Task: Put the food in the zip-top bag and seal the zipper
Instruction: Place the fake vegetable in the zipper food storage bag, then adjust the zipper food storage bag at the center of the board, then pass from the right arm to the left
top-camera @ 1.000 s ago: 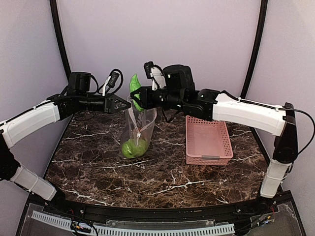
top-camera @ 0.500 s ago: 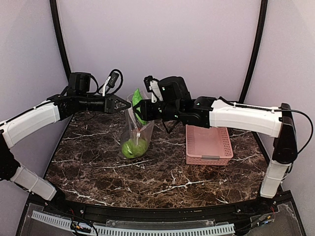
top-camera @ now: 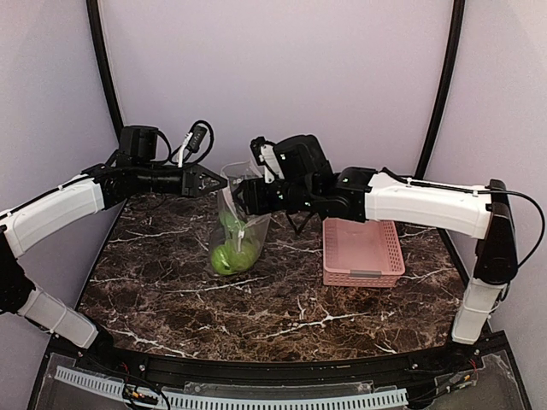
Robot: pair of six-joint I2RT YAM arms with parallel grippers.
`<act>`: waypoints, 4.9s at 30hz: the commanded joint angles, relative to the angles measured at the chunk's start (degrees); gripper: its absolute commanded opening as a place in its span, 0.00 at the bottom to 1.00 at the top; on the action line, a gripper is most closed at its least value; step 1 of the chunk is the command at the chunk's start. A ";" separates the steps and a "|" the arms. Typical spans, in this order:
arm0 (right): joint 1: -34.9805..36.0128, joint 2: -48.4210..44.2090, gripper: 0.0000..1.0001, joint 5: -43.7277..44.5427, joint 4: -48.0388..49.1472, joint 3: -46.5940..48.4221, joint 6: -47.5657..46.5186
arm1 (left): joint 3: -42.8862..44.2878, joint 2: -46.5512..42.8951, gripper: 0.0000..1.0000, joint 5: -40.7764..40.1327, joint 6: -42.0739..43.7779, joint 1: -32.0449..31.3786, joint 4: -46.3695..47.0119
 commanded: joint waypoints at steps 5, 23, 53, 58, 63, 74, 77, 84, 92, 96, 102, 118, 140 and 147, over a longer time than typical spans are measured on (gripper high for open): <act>0.36 -6.46 0.62 1.96 -6.87 3.59 -5.78 | -1.17 -0.49 0.01 0.37 -0.15 0.03 1.24; -4.96 -2.48 0.38 0.47 -15.13 5.77 -4.09 | -1.25 0.26 0.01 0.52 -0.34 0.08 1.46; 3.88 -7.22 0.00 13.06 -17.01 10.71 7.51 | 17.51 7.60 0.01 -3.23 11.29 -7.15 -16.95; 4.60 -9.88 0.00 17.51 -12.60 4.31 13.36 | 20.83 10.33 0.04 -5.30 13.48 -9.31 -21.03; 4.44 -10.74 0.00 22.11 -10.65 0.21 17.00 | 17.42 6.30 0.53 -13.02 14.36 -9.97 -20.65; 3.63 -9.24 0.00 23.27 -10.27 0.09 17.70 | -5.58 -15.29 0.99 -13.08 3.40 -11.54 -9.67; 3.64 -8.98 0.00 23.13 -10.11 0.16 17.62 | -10.21 -18.43 0.99 -12.25 1.16 -13.02 -8.13; 3.55 -8.93 0.00 23.09 -10.11 0.03 17.51 | -12.76 -19.16 0.83 -11.06 -0.21 -15.28 -6.91; 3.46 -9.25 0.00 22.87 -10.28 -0.11 17.66 | -12.65 -17.92 0.50 -17.53 1.05 -17.67 -7.84; 3.42 -9.91 0.00 23.01 -10.29 -0.93 18.21 | -12.57 -17.90 0.33 -18.33 0.90 -17.76 -7.81; 3.47 -10.54 0.00 22.58 -10.24 -1.70 18.39 | -12.45 -17.37 0.17 -18.57 1.07 -17.79 -7.69; 6.40 -23.34 0.00 15.40 -12.58 -8.42 17.25 | -1.73 -16.29 0.01 -17.43 9.72 -17.71 -15.28; 10.72 -15.74 0.00 27.30 -12.08 -2.89 23.76 | -17.08 -25.08 0.89 -5.54 2.50 -18.29 -9.57; 10.72 -15.70 0.00 27.56 -12.08 -3.54 24.37 | -16.99 -22.39 0.68 -3.40 0.80 -21.52 -5.07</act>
